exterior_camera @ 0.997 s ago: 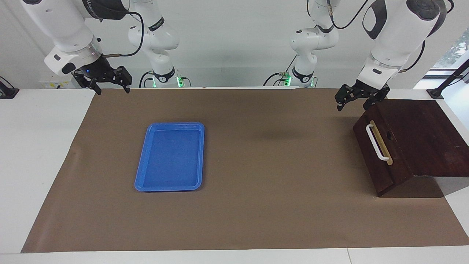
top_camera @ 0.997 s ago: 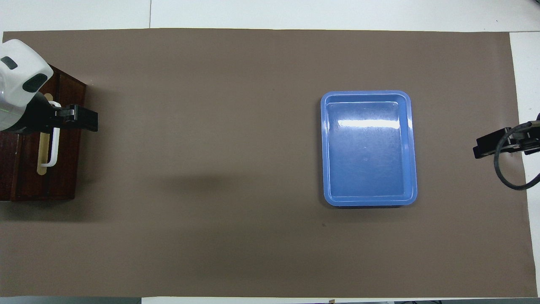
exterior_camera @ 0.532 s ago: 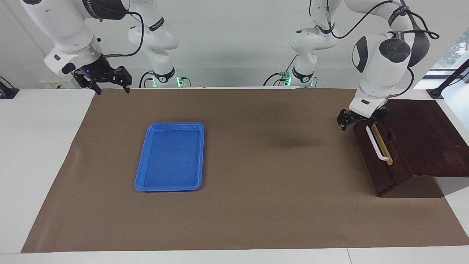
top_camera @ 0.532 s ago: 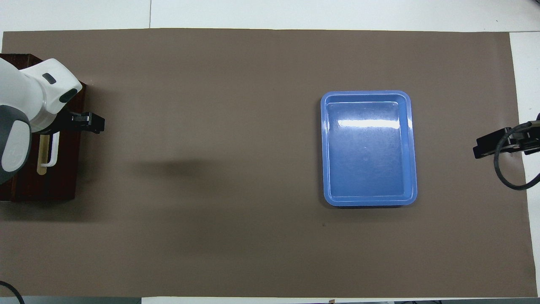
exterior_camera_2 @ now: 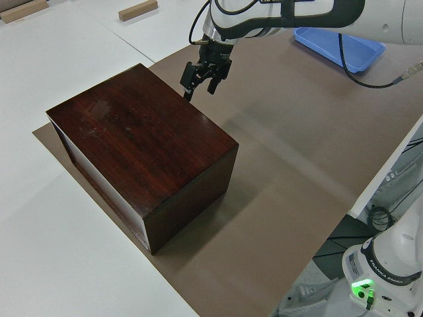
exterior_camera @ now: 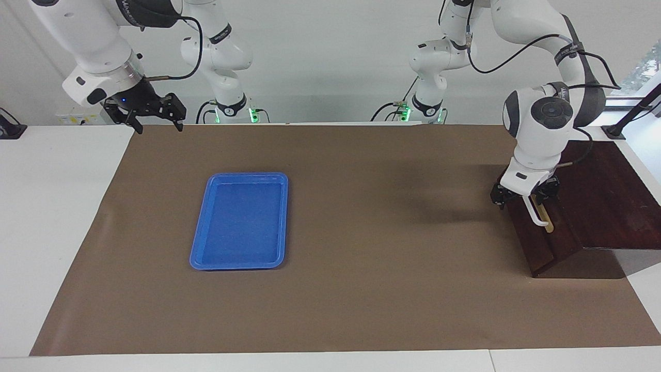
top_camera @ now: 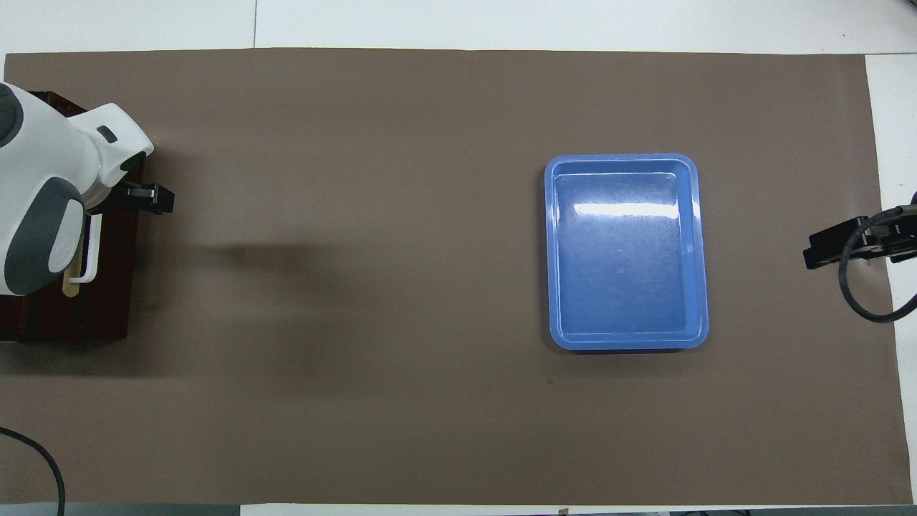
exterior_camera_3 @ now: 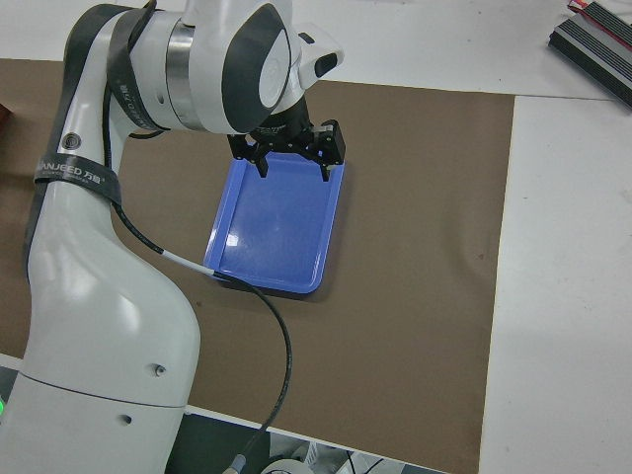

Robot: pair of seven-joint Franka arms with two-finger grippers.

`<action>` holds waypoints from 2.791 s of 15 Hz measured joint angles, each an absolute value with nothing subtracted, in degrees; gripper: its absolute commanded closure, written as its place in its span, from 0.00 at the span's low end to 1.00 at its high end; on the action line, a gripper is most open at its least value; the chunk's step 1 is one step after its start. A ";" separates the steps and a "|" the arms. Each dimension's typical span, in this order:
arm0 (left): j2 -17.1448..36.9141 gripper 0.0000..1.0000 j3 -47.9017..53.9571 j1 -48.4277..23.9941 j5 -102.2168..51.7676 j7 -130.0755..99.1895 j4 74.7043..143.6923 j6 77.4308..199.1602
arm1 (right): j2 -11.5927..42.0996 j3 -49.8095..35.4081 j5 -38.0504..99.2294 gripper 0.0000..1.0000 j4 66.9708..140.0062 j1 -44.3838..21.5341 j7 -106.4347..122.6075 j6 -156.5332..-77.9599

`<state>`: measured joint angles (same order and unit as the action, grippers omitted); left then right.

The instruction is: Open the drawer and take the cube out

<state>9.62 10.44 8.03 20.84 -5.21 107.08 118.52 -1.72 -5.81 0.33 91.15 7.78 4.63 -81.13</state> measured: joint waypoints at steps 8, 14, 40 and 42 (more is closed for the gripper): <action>9.08 0.00 10.50 8.81 21.47 -4.66 111.58 123.10 | -1.72 -5.81 0.33 0.00 91.15 7.78 4.63 -81.14; 9.09 0.00 11.00 9.01 21.47 -4.41 113.33 124.24 | -1.72 -5.81 0.33 0.00 91.15 7.78 4.63 -81.13; 9.69 0.00 11.48 -5.85 12.70 -6.07 95.92 107.90 | -1.72 -5.81 0.33 0.00 91.15 7.78 4.63 -81.14; 9.66 0.00 10.65 -5.22 9.74 -12.39 92.57 105.74 | -1.72 -5.81 0.33 0.00 91.15 7.78 4.63 -81.14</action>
